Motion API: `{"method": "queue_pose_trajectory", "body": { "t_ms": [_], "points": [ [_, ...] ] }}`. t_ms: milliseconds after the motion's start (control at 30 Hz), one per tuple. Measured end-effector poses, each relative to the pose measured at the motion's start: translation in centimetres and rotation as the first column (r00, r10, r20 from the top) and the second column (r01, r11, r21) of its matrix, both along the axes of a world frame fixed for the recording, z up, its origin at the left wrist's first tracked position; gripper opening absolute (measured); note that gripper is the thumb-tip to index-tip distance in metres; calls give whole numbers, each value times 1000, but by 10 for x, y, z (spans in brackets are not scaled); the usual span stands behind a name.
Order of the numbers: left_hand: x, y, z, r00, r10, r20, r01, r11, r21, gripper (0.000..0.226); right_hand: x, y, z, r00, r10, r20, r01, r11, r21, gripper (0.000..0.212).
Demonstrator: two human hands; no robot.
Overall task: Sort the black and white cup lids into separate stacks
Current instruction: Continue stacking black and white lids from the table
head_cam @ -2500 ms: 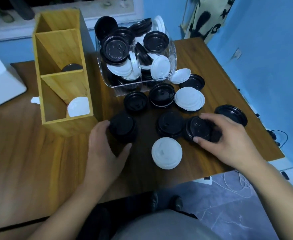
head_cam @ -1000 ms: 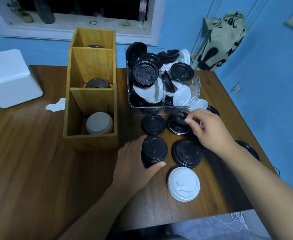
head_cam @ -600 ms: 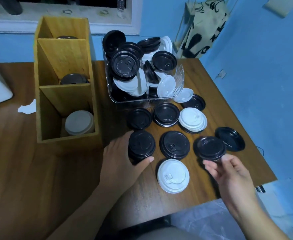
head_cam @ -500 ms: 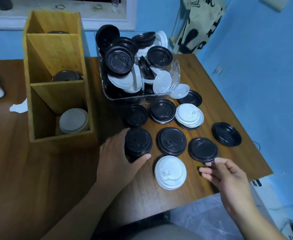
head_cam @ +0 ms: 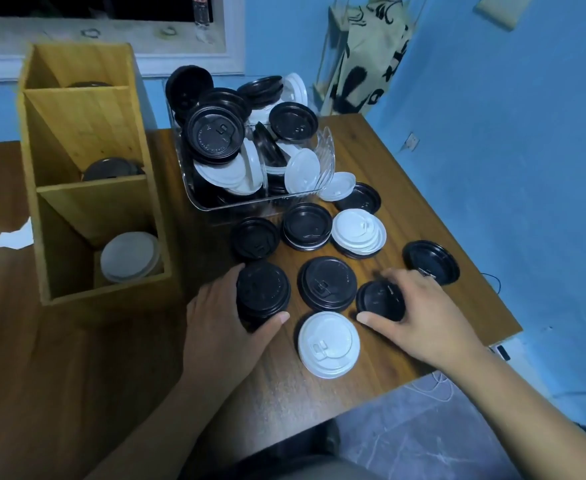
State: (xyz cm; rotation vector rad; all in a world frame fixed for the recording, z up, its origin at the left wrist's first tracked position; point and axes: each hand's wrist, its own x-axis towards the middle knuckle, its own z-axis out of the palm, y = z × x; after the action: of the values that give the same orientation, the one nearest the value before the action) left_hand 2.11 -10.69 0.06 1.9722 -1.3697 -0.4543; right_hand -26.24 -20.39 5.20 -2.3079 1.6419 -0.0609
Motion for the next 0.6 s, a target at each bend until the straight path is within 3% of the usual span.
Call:
{"method": "queue_pose_trajectory", "body": {
  "t_ms": [67, 200, 333, 467, 600],
  "points": [
    [-1, 0, 0, 1000, 1, -1, -1, 1000, 2, 94, 5, -2, -5, 998, 37, -49, -38, 999, -28, 81],
    [0, -1, 2, 1000, -3, -11, 3, 1000, 12, 94, -5, -6, -5, 979, 42, 198, -62, 994, 92, 78],
    [0, -2, 4, 999, 8, -32, -8, 1000, 21, 95, -7, -4, -10, 981, 1, 195, -2, 1000, 6, 64],
    [0, -2, 8, 998, 8, -56, -7, 1000, 22, 96, 4, -5, 14, 920, -63, 387, 105, 990, -90, 58],
    [1, -2, 6, 999, 15, -43, -14, 999, 32, 96, 56, -1, 40, 866, 272, 419, -189, 955, -228, 59]
  ]
}}
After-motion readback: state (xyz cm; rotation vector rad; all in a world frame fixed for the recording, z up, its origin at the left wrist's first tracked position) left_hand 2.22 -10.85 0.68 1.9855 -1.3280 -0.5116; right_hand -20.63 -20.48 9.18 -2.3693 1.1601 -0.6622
